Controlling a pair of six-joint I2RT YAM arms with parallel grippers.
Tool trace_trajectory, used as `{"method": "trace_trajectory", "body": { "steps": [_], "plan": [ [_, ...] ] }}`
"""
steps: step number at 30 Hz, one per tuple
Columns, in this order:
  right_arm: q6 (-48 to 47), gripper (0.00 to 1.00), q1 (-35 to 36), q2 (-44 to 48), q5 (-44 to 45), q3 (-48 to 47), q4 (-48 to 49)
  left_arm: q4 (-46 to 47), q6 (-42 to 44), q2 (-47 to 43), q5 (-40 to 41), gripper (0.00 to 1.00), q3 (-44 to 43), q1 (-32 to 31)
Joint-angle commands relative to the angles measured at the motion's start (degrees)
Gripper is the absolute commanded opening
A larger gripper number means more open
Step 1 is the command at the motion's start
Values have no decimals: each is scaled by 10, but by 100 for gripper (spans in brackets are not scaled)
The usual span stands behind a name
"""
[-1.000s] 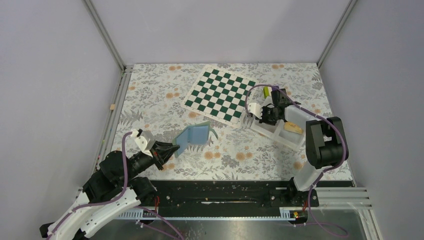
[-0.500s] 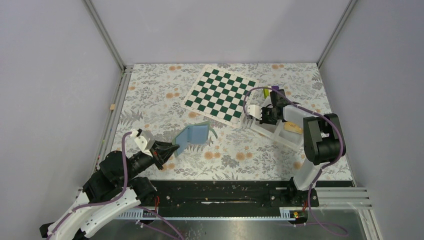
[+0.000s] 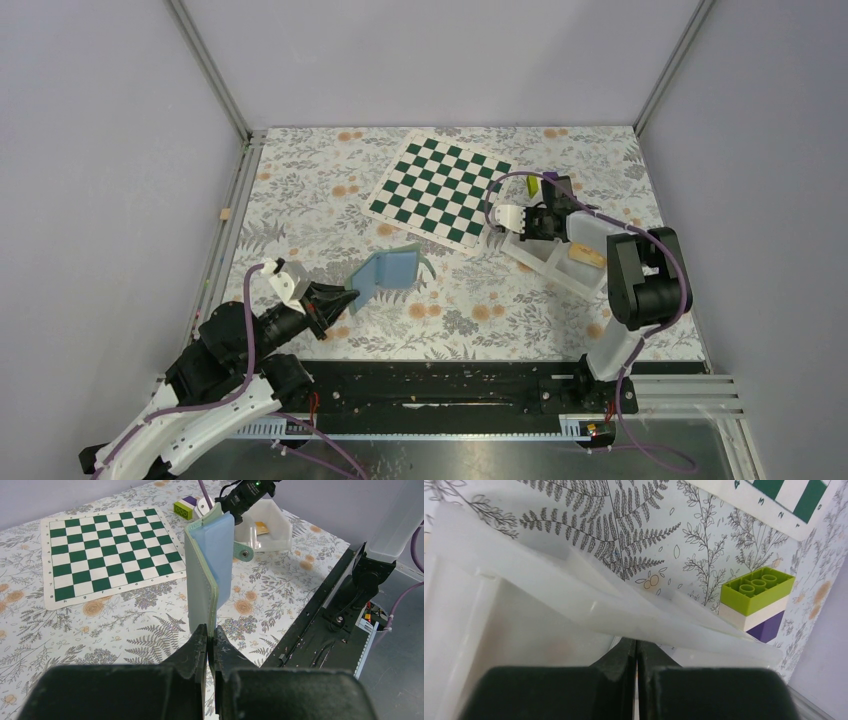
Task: Take the credit cards out of the card holder
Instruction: Move the storage box to the center of the board.
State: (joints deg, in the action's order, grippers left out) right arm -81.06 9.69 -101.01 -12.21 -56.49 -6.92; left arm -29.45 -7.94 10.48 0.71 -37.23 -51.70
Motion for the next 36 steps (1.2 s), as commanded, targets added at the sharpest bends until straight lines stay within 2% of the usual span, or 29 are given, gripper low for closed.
{"method": "trace_trajectory", "body": {
  "steps": [1, 9, 13, 17, 20, 24, 29, 34, 35, 36],
  "plan": [
    [-29, 0, 0, 48, -43, 7, -8, 39, 5, 0, 11, 0, -3, -4],
    [-53, 0, 0, 56, -44, -3, -80, 38, 6, 0, 17, 0, -4, -4],
    [-34, 0, 1, 80, -50, 19, -43, 36, 6, -3, 25, 0, -3, -4],
    [44, 0, 1, 132, -81, 27, -29, 38, 6, 4, 30, 0, -2, -3],
    [101, 0, 4, 182, -104, 15, -60, 38, 5, 17, 32, 0, -3, -4],
    [242, 1, 4, 242, -135, -17, -103, 30, 0, 31, 42, 0, -6, -4],
    [478, 22, 13, 325, -185, -33, -88, 9, -29, 57, 64, 0, -22, -3],
    [746, 33, 39, 430, -128, 39, 103, 0, -96, 106, 57, 0, -46, -3],
    [793, 44, 40, 452, -128, 51, 126, -1, -113, 116, 49, 0, -49, -3],
    [835, 88, 40, 471, -136, 58, 136, -2, -128, 124, 44, 0, -51, -3]
  ]
}}
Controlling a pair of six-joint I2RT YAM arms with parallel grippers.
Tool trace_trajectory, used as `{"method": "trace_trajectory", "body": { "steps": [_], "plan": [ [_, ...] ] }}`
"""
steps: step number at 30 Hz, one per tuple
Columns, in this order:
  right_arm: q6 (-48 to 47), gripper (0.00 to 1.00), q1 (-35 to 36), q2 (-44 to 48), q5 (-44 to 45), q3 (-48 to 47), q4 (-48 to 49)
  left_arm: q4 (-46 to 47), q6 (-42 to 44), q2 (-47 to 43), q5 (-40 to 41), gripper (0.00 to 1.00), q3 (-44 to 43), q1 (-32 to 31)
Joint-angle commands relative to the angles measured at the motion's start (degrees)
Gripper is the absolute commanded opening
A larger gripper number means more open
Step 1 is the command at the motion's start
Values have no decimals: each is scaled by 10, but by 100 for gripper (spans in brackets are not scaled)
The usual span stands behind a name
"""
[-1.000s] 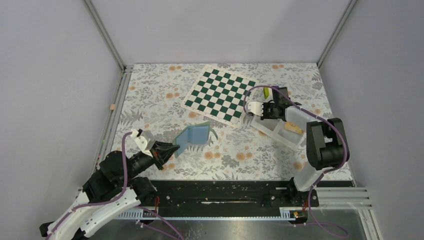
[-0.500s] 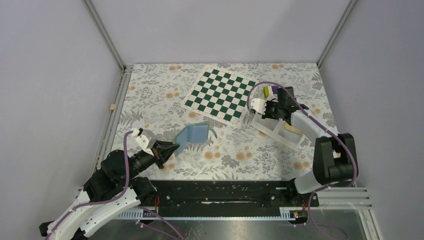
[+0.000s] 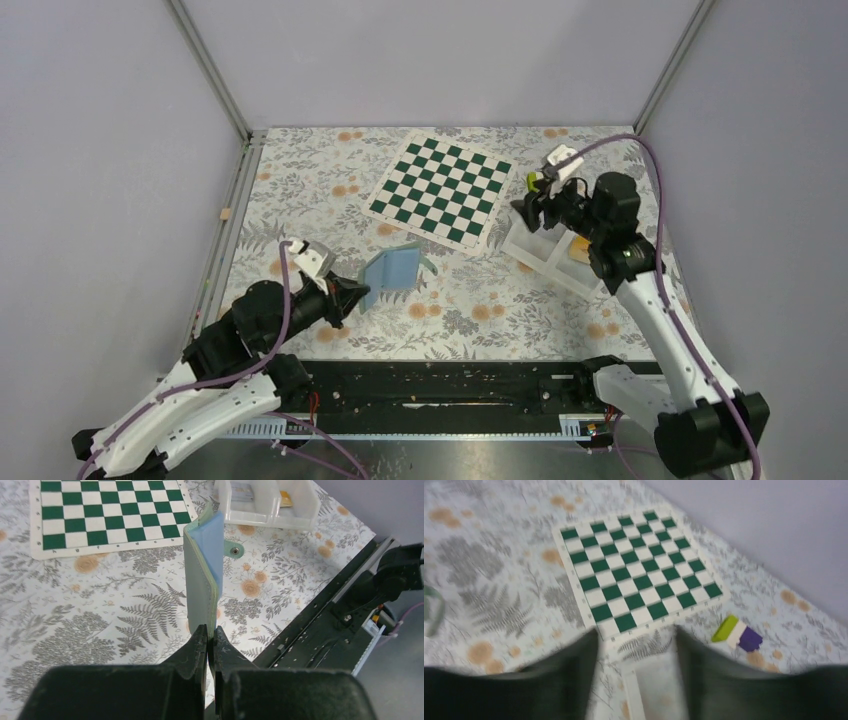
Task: Take the credit cards out of the card holder
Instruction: Move the storage box to the center of the board, then place the card holder at the center of the board.
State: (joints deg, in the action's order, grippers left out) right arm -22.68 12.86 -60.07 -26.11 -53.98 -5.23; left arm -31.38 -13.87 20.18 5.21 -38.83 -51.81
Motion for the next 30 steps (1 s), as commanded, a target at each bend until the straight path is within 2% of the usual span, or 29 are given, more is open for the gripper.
{"method": "trace_trajectory", "body": {
  "steps": [1, 8, 12, 15, 18, 20, 23, 29, 30],
  "plan": [
    [290, 98, 8, 78, 1, 37, 117, 16, -84, 37, -3, 0, -37, -2],
    [503, 100, 9, 181, 41, 61, 14, -22, -158, 126, 10, 0, -77, 5],
    [518, 100, 9, 229, 21, 98, -6, 41, -206, 152, -58, 0, -45, 37],
    [542, 99, 9, 253, -25, 121, 24, 89, -250, 187, -155, 0, -14, 111],
    [548, 99, 9, 268, -59, 127, 24, 186, -308, 226, -299, 0, 39, 210],
    [539, 99, 9, 281, -61, 132, 19, 222, -320, 265, -354, 0, 54, 256],
    [518, 99, 9, 292, -67, 128, 2, 187, -289, 323, -365, 0, 45, 282],
    [444, 99, 9, 285, 27, 69, -153, 126, -250, 389, -330, 0, 47, 305],
    [430, 99, 9, 286, 27, 67, -159, 115, -245, 394, -321, 3, 46, 311]
  ]
}}
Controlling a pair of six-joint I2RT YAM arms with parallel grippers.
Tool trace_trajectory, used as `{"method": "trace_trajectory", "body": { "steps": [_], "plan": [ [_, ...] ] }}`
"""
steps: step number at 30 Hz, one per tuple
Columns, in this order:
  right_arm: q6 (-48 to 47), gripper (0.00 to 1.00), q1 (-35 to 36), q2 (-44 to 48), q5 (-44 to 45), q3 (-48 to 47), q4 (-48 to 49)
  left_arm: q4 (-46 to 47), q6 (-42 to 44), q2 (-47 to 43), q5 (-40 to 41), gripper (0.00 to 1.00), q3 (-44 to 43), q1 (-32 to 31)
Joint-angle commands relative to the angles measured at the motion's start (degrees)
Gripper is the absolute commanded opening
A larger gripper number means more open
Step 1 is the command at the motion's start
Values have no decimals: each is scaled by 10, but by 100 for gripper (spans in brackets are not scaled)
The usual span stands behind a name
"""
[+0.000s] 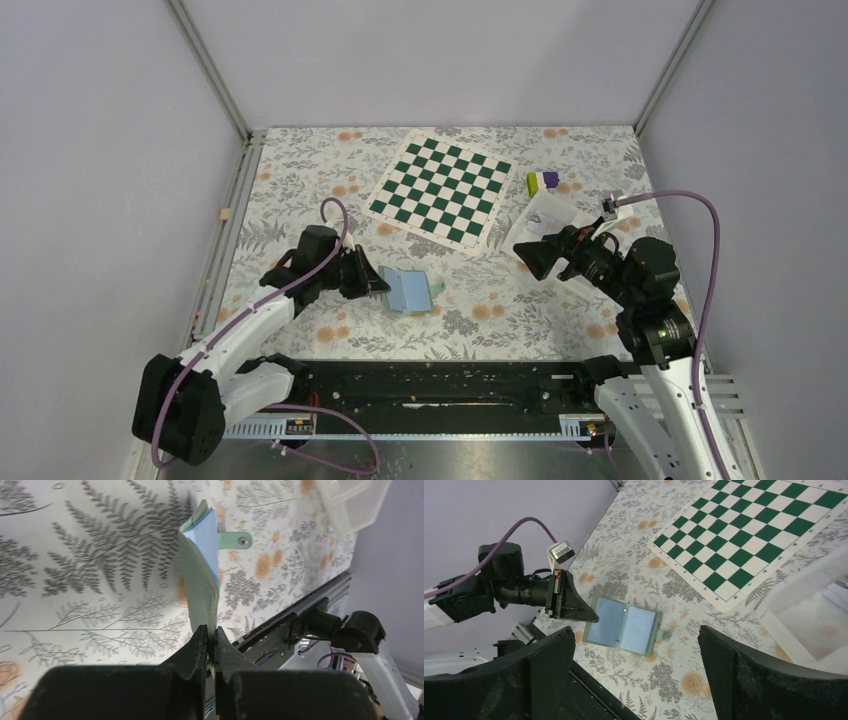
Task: Take the credit cards out of the card holder
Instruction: Place the card holder at the center of the board, then reset both arms
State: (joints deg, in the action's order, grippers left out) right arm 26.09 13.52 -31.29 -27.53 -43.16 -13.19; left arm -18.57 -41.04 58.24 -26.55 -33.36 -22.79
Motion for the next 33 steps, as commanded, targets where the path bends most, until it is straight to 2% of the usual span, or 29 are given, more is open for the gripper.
{"method": "trace_trajectory", "body": {
  "steps": [1, 3, 6, 10, 12, 14, 18, 21, 24, 29, 33],
  "plan": [
    [-70, 99, 3, 2, 34, -40, -78, -20, 33, 17, 0, 9, -8, 28],
    [-48, 99, 3, 13, 50, -28, -62, -36, 39, 20, 14, 18, -4, 38],
    [34, 99, 3, 21, 134, -5, -85, -43, 39, 19, 31, 34, 9, 46],
    [40, 99, 2, -5, 153, -5, -104, -65, 48, 4, 69, 54, 1, 48],
    [40, 100, 2, -27, 154, -15, -118, -98, 59, -19, 99, 61, -19, 49],
    [50, 99, 3, -30, 162, -13, -123, -134, 76, -41, 131, 73, -50, 49],
    [63, 100, 1, -12, 245, -9, -162, -175, 117, -98, 166, 97, -125, 48],
    [14, 99, 3, -38, 283, -69, -241, -160, 123, -147, 170, 99, -151, 48],
    [0, 100, 3, -56, 278, -136, -293, -135, 134, -177, 145, 99, -171, 48],
    [28, 100, 3, -18, 208, -155, -248, -82, 170, -206, 98, 99, -204, 47],
    [33, 100, 3, -13, 166, -200, -248, -47, 212, -221, 85, 99, -231, 47]
  ]
}}
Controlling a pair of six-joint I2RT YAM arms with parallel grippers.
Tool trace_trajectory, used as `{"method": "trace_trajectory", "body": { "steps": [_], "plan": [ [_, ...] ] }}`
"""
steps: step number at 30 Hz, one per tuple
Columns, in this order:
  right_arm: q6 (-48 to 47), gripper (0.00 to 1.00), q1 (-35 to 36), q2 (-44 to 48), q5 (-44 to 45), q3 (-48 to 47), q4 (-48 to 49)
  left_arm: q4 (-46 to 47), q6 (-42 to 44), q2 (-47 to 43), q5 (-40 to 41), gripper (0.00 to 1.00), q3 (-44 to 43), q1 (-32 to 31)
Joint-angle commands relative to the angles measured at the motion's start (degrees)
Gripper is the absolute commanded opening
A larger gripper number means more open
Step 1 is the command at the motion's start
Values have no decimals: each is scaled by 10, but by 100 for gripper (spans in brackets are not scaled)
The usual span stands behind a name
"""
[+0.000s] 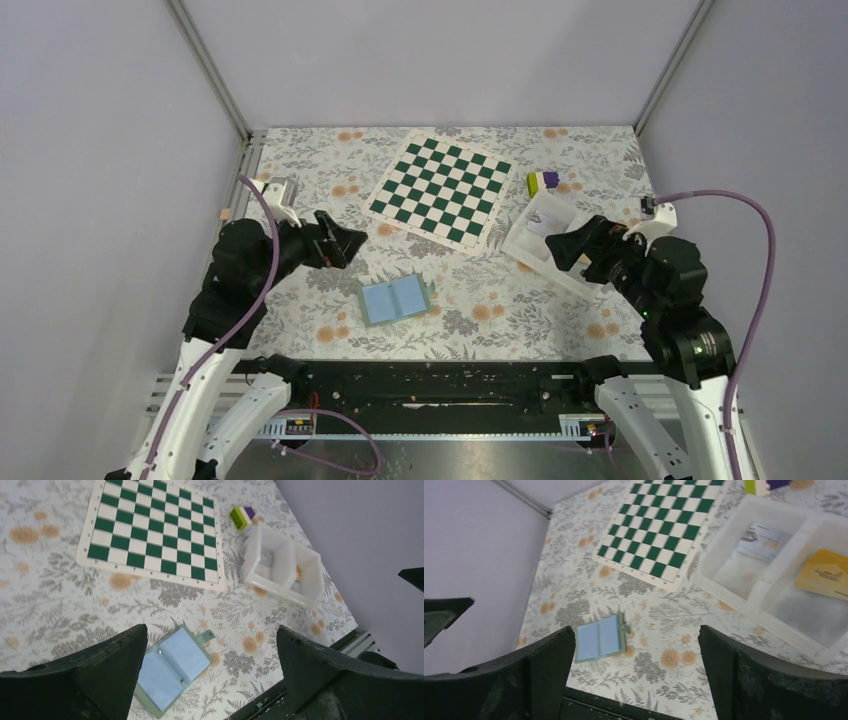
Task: Take the credit cards out of the card holder
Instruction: Reset both arms
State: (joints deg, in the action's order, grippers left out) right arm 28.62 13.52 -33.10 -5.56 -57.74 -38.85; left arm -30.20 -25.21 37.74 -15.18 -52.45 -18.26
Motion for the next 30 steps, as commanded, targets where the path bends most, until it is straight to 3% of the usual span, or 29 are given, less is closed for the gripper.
{"method": "trace_trajectory", "body": {
  "steps": [1, 14, 30],
  "plan": [
    [7, 99, 3, 6, -75, -62, 9, 80, 61, -26, -23, 99, -36, 2],
    [-5, 99, 3, 77, -139, -23, 12, 209, 54, -207, 35, 99, 149, 3],
    [-3, 99, 3, 85, -143, 0, 4, 199, 57, -207, 9, 99, 146, 2]
  ]
}}
